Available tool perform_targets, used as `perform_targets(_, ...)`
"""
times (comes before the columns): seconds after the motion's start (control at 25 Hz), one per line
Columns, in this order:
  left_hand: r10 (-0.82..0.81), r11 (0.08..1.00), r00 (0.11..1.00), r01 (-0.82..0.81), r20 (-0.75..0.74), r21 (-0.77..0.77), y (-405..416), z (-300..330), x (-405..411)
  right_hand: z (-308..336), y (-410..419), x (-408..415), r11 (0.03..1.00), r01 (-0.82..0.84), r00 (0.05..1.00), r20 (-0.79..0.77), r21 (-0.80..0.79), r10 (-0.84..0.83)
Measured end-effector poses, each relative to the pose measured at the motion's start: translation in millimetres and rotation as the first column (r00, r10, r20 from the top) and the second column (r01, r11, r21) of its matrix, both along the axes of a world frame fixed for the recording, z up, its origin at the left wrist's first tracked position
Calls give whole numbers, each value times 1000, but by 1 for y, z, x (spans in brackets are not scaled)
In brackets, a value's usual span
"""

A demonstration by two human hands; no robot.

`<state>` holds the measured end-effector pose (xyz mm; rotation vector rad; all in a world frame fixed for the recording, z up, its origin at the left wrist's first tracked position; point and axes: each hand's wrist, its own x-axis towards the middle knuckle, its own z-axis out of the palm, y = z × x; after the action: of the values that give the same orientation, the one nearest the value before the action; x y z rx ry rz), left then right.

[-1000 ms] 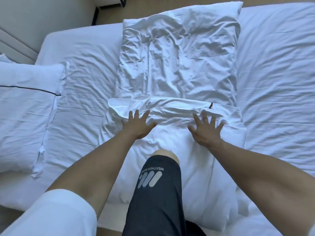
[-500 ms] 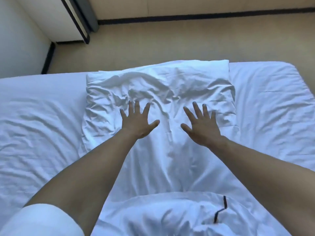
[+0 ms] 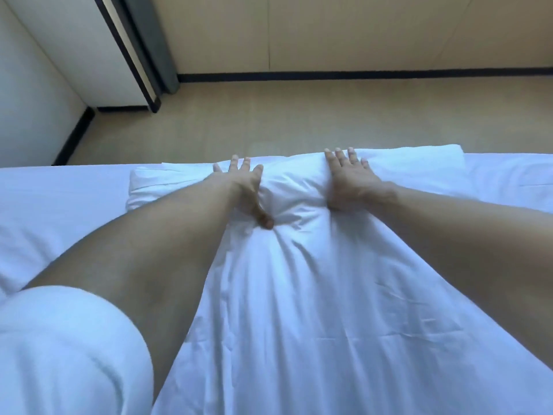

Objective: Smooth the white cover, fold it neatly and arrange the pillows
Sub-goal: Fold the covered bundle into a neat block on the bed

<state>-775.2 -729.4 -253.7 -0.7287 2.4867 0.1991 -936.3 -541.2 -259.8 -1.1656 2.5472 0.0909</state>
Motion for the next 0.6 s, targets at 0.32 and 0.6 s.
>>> perform_targets(0.32,-159,981,976,140,-149,-132,22,-54,-3,-63,-3,10,990,-58,971,-223,129,86)
perform_targets(0.6,119,990,939,-136,-322,-32,40,-40,24,-57,16,40,993,-58,909,-417,-102,10)
